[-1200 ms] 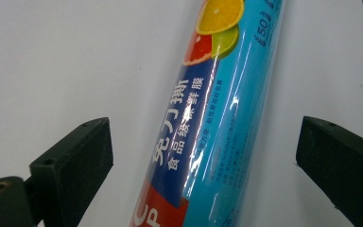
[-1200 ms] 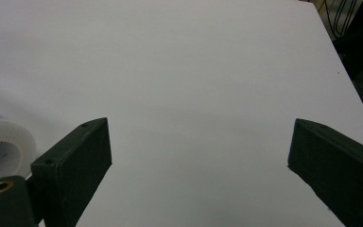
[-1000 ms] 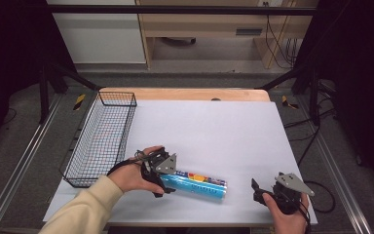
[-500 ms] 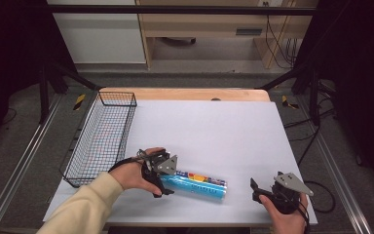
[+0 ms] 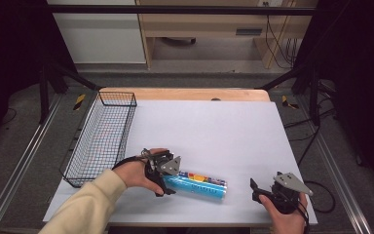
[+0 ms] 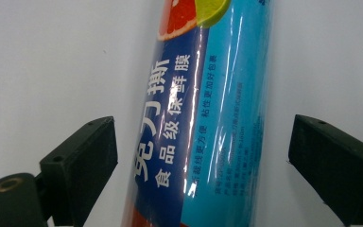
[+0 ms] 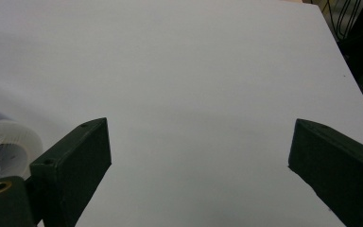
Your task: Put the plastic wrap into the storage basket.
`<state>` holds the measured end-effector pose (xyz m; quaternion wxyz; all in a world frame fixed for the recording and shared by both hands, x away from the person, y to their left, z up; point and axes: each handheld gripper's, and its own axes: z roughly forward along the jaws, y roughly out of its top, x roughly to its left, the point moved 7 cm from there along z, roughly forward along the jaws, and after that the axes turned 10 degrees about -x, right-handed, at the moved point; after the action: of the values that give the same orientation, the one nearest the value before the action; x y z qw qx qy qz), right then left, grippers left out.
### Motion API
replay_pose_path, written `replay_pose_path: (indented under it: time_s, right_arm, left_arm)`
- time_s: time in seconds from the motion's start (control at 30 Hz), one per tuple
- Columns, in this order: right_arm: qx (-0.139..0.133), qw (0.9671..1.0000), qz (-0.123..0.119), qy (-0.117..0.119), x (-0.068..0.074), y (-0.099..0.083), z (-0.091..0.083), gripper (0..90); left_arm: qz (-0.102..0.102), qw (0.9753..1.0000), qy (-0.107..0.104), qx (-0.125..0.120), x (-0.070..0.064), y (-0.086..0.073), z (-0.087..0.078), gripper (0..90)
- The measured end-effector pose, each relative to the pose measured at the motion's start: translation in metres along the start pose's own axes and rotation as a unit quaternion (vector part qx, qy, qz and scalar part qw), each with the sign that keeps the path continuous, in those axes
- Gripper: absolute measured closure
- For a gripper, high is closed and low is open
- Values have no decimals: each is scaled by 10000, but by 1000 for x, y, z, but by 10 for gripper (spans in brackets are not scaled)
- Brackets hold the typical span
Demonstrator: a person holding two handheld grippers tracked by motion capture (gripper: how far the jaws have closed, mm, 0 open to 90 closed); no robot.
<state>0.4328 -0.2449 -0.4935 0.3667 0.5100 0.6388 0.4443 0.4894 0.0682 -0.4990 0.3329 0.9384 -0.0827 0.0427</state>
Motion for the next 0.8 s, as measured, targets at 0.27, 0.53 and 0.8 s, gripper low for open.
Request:
replay_pose_path:
  time_s: [0.27, 0.53, 0.8]
  right_arm:
    - [8, 10000, 0, 10, 1, 0, 0, 73]
    - [10, 10000, -2, 37, 1, 0, 0, 78]
    - [2, 10000, 9, 46, 1, 0, 0, 82]
  left_arm:
    - [31, 9999, -137, 101, -1, -1, 4, 143]
    - [19, 9994, -217, 253, 1, -5, 9, 194]
    - [51, 9993, -233, 302, 3, -5, 12, 245]
